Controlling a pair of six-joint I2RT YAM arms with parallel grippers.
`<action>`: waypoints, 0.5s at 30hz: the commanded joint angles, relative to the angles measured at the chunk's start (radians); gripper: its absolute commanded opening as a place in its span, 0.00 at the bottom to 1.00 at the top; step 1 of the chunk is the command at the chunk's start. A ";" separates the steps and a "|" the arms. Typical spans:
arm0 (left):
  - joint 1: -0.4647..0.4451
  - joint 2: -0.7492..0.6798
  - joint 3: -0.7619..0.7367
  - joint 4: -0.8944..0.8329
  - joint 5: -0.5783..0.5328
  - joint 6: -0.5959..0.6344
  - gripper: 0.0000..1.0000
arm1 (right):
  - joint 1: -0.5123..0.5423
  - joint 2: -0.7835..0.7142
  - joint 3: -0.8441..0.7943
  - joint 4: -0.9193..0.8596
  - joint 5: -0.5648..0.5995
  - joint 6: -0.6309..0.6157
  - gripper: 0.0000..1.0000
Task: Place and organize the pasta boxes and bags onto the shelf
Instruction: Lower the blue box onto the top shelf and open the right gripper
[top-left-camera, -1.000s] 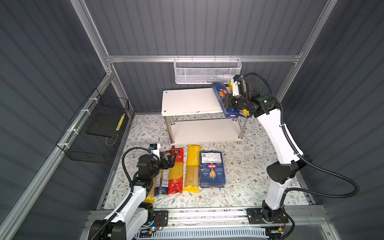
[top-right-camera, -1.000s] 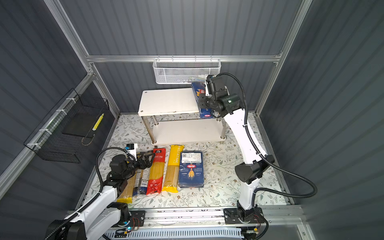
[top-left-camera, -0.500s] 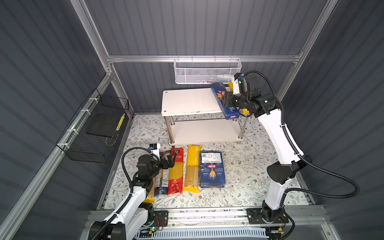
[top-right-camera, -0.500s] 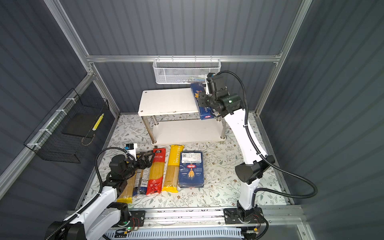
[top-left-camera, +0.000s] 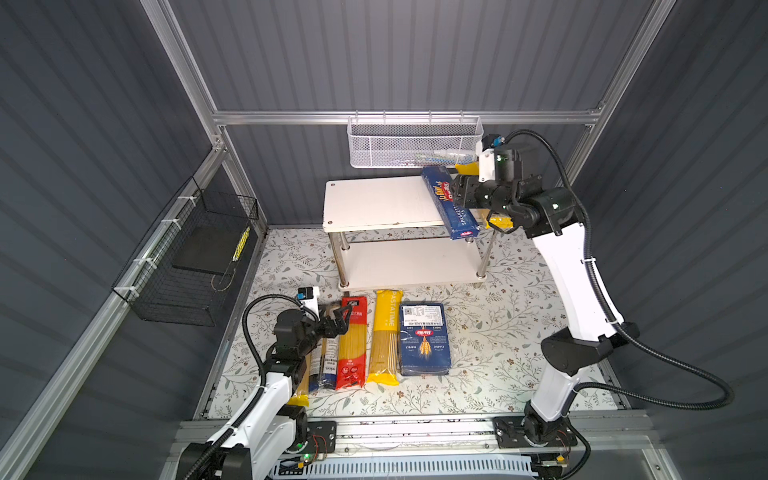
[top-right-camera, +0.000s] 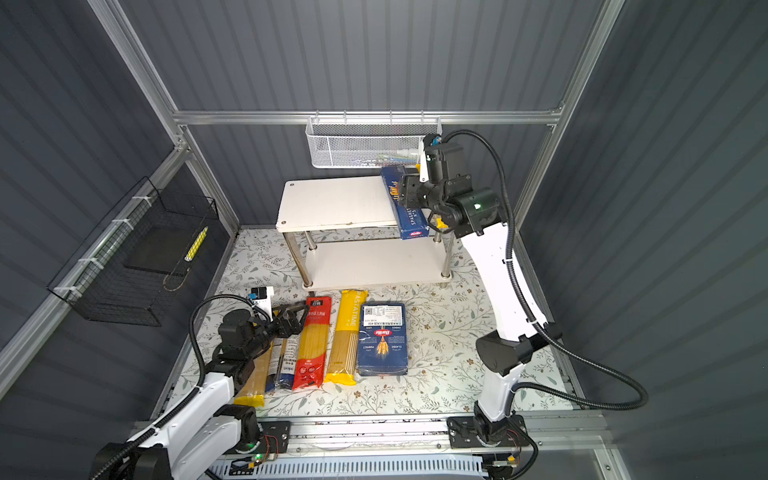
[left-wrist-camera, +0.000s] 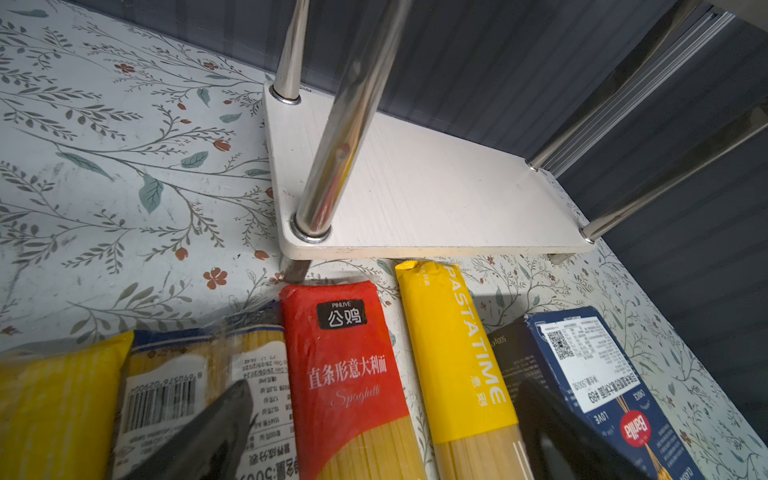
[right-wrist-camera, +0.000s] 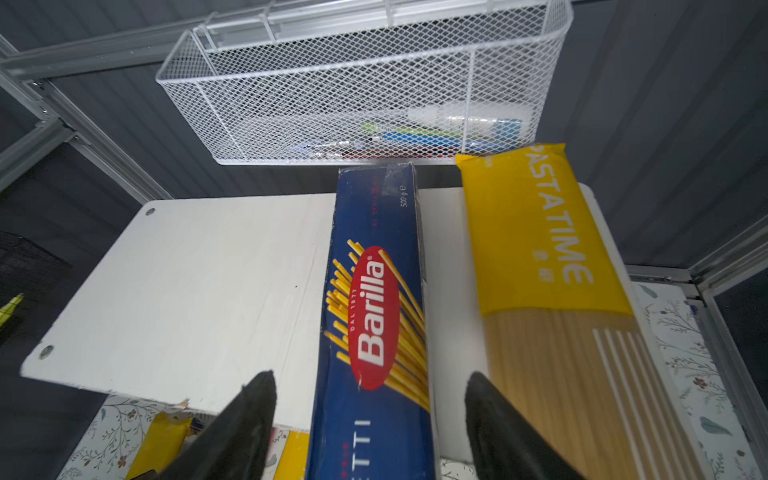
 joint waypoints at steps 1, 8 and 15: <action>0.001 0.001 0.011 -0.003 -0.002 0.003 1.00 | 0.025 -0.099 -0.052 -0.010 -0.065 -0.013 0.77; 0.001 -0.020 0.008 -0.011 -0.011 0.004 1.00 | 0.158 -0.310 -0.279 0.004 -0.084 -0.035 0.82; 0.001 -0.008 0.014 -0.012 -0.008 0.003 1.00 | 0.193 -0.446 -0.548 0.045 -0.121 0.014 0.83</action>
